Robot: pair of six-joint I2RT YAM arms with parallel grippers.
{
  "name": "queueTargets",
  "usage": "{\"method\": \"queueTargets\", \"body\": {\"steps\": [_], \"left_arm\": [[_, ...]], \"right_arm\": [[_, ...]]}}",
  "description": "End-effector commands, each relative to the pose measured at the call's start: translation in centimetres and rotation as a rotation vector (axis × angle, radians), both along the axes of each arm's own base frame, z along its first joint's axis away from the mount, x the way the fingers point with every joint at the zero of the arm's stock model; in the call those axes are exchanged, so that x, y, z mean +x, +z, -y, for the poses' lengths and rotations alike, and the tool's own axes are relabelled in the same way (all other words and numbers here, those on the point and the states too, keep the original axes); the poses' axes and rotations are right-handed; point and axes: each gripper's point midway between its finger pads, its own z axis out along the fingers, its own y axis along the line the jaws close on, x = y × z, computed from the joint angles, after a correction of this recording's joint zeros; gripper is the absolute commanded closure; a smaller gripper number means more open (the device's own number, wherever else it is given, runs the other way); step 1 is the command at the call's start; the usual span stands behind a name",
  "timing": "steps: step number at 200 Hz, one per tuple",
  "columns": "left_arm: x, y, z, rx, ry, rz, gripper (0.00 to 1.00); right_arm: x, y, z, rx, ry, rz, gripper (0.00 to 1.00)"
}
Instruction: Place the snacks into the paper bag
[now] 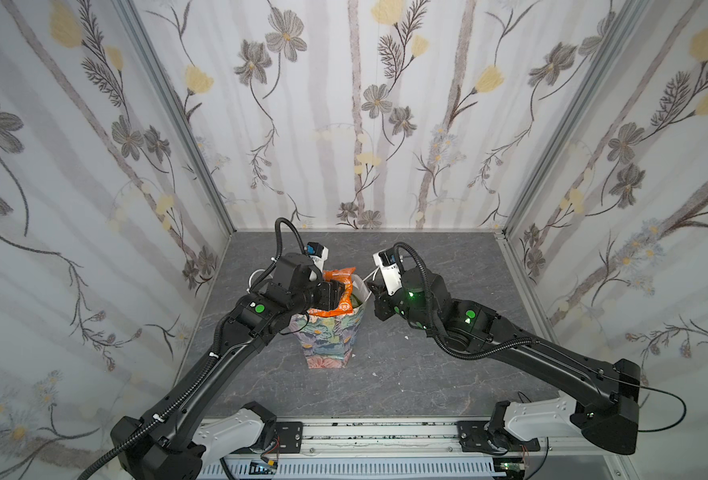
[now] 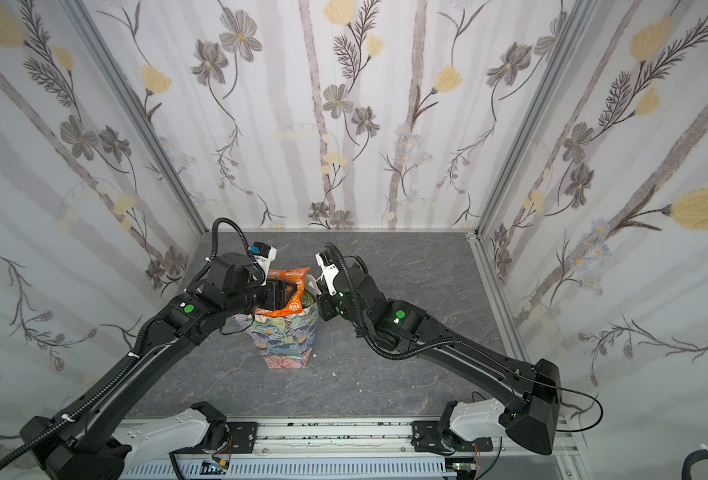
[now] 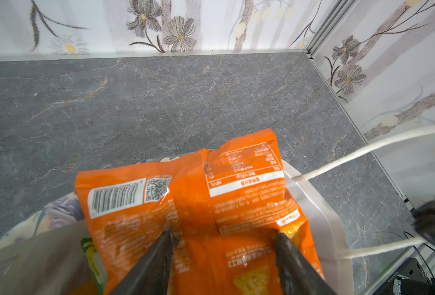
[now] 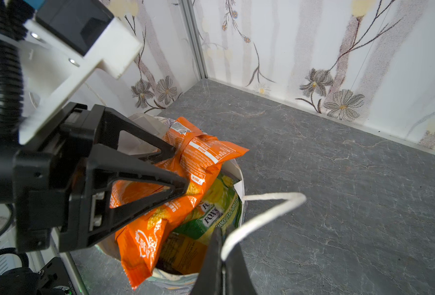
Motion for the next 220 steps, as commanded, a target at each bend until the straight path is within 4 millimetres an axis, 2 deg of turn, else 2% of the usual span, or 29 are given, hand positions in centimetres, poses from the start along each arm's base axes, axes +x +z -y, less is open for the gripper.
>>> {"method": "queueTargets", "body": {"steps": [1,40,88,111,125,143,155,165,178,196,208,220], "left_arm": [[0.2,-0.7,-0.5,0.030,0.017,0.003,0.34],[1.3,-3.7,-0.6,0.106,0.035,-0.045,0.34],[1.9,-4.3,-0.9,0.157,0.049,-0.057,0.31],[1.7,-5.1,-1.7,0.228,0.056,-0.101,0.31],[1.4,-4.1,-2.6,0.255,0.080,-0.089,0.31],[0.8,-0.9,-3.3,0.217,0.095,-0.013,0.29],[0.2,0.4,-3.5,0.200,0.092,0.012,0.29],[-0.2,0.6,-3.9,0.212,0.093,0.004,0.29],[-0.7,-0.2,-4.2,0.241,0.087,-0.032,0.32],[-1.7,-1.5,-3.7,0.241,0.037,-0.079,0.33],[-1.9,-1.1,-3.5,0.219,0.028,-0.072,0.33],[-2.0,0.4,-3.2,0.183,0.020,-0.042,0.32]], "right_arm": [[0.4,2.2,0.3,0.055,-0.011,0.052,1.00],[0.4,3.4,0.0,0.068,0.018,0.069,1.00],[-0.1,4.0,-0.8,0.044,0.077,0.069,1.00],[-0.2,4.5,-0.9,0.048,0.086,0.084,1.00],[-0.2,5.0,-0.6,0.049,0.084,0.103,1.00],[-0.5,5.9,-0.5,0.069,0.096,0.138,1.00],[-0.9,6.9,-0.5,0.110,0.116,0.171,1.00],[-1.2,7.6,-0.3,0.143,0.123,0.199,1.00],[-1.0,8.1,-0.1,0.161,0.109,0.225,1.00],[-0.5,7.7,-0.1,0.140,0.087,0.225,1.00],[-0.3,7.0,-0.5,0.125,0.091,0.217,1.00],[-0.1,6.5,-0.8,0.115,0.096,0.207,1.00]]}}
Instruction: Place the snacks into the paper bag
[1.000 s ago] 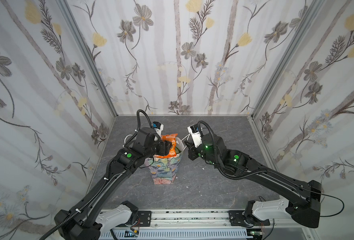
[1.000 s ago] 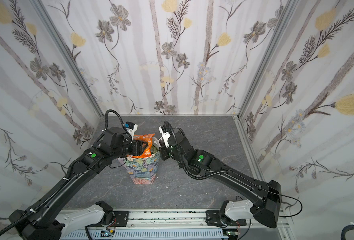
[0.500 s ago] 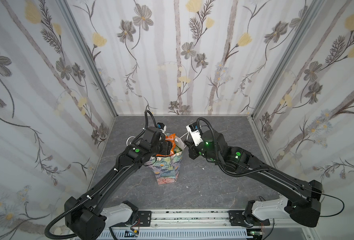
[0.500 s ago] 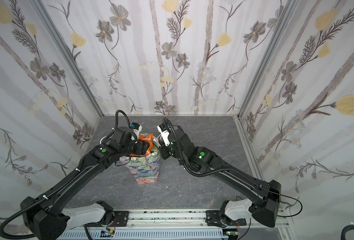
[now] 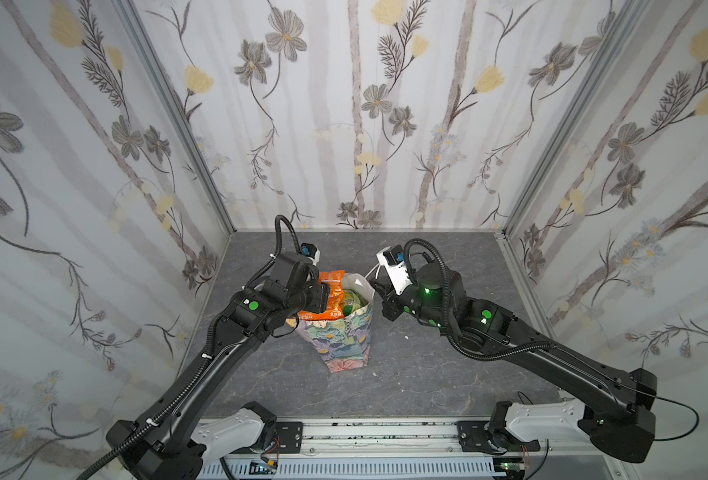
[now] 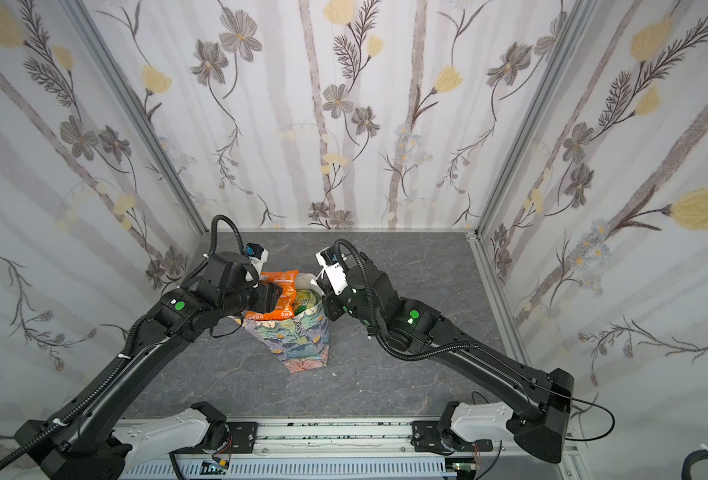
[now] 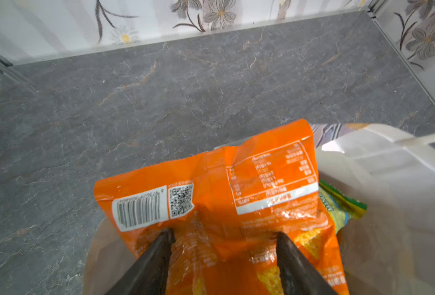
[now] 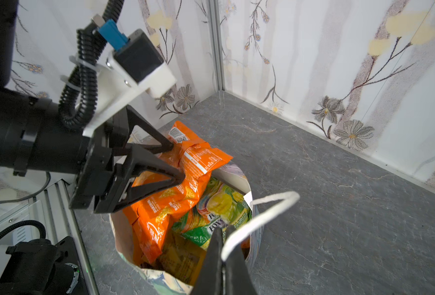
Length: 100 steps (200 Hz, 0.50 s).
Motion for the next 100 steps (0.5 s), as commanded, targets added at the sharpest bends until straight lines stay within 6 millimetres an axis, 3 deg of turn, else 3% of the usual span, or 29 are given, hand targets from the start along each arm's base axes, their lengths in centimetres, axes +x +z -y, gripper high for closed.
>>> {"method": "queueTargets", "body": {"steps": [1,11,15,23,38,68,100], "left_arm": [[-0.8,1.3,0.4,-0.034,-0.035,0.007,0.32],[-0.9,2.4,0.8,-0.064,-0.052,0.027,0.31],[-0.9,4.0,1.1,-0.091,-0.064,0.059,0.31],[-1.0,5.4,1.6,-0.124,-0.090,0.083,0.30],[-1.0,7.0,2.1,-0.143,-0.106,0.114,0.25],[0.4,6.4,-0.4,-0.015,0.026,0.106,0.20],[-0.1,5.3,-1.2,-0.006,0.070,0.062,0.16]], "right_arm": [[1.0,3.5,-0.9,0.114,-0.012,0.097,1.00],[1.0,3.0,-1.2,0.109,-0.005,0.087,1.00],[1.0,3.0,-1.3,0.109,-0.004,0.084,1.00],[1.0,2.8,-1.5,0.106,0.000,0.079,1.00],[1.0,2.8,-1.5,0.109,0.001,0.077,1.00],[1.0,2.8,-1.3,0.112,-0.005,0.077,1.00],[1.0,2.6,-1.2,0.108,-0.010,0.076,1.00]]}}
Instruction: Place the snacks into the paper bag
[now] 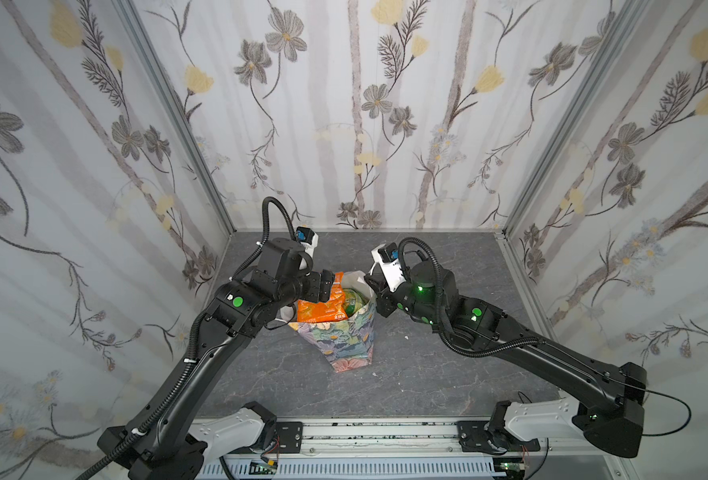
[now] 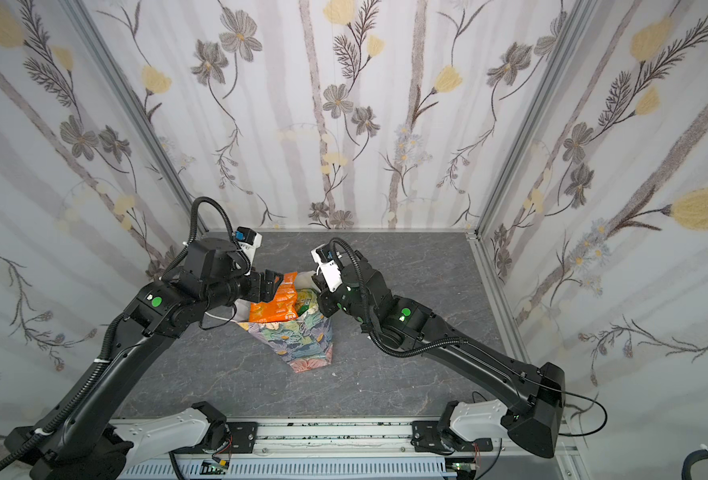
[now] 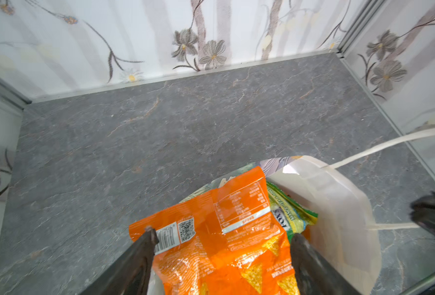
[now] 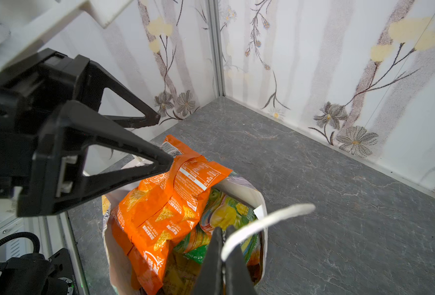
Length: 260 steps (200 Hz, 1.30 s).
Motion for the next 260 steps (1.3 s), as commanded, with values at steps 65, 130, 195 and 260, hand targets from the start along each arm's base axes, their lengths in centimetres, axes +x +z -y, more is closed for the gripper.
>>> {"method": "queueTargets", "body": {"steps": [65,130,195,260], "left_arm": [[-2.9,-3.0,-1.4,-0.089,0.066,-0.084,0.12],[-0.9,-5.7,0.0,-0.125,0.047,-0.113,0.06],[0.3,-7.3,-2.1,-0.111,0.114,-0.118,0.05],[-0.1,-3.7,3.2,-0.316,-0.168,-0.034,0.07]], "right_arm": [[0.2,2.6,0.5,0.102,-0.022,0.072,1.00],[-0.3,2.6,1.4,0.107,-0.029,0.066,1.00],[-0.3,2.6,1.5,0.114,-0.028,0.068,1.00],[0.0,2.1,0.8,0.104,-0.023,0.060,1.00]]}}
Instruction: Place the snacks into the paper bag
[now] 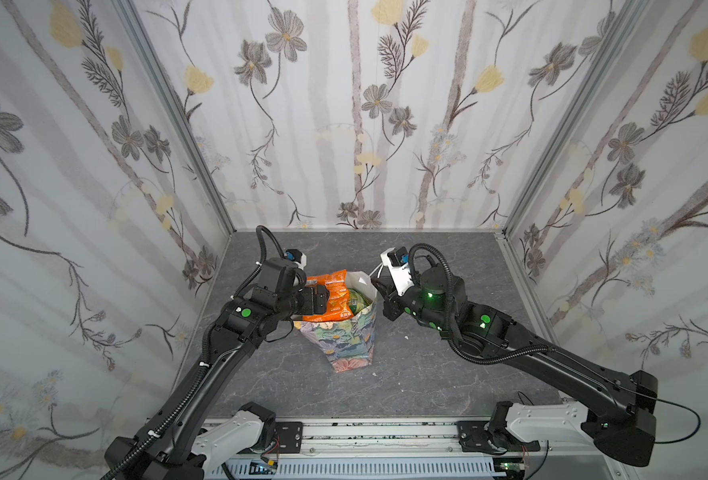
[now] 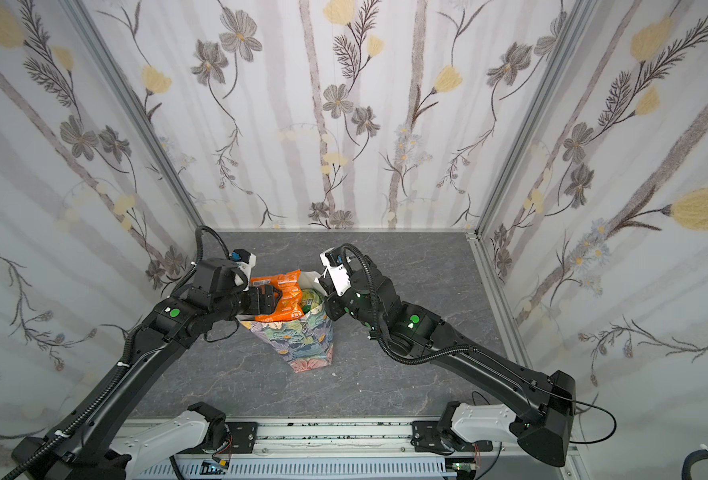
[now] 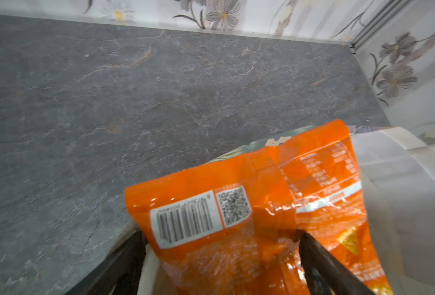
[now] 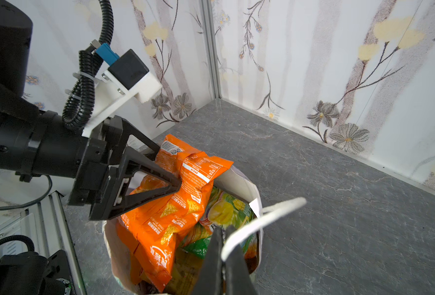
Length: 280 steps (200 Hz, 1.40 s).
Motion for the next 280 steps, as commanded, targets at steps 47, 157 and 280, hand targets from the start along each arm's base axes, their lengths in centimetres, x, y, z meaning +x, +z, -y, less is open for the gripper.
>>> {"method": "queueTargets", "body": {"steps": [47,157,280], "left_arm": [[-1.3,2.5,6.8,-0.195,-0.319,0.079,0.08],[-4.0,4.5,5.2,-0.153,-0.291,0.164,0.22],[0.5,0.2,0.4,0.166,-0.001,0.028,0.36]], "right_arm": [[0.8,2.2,-0.9,0.082,-0.006,0.050,1.00],[2.1,1.5,-0.4,0.077,-0.031,0.041,1.00],[1.8,1.7,0.1,0.088,-0.029,0.039,1.00]]}}
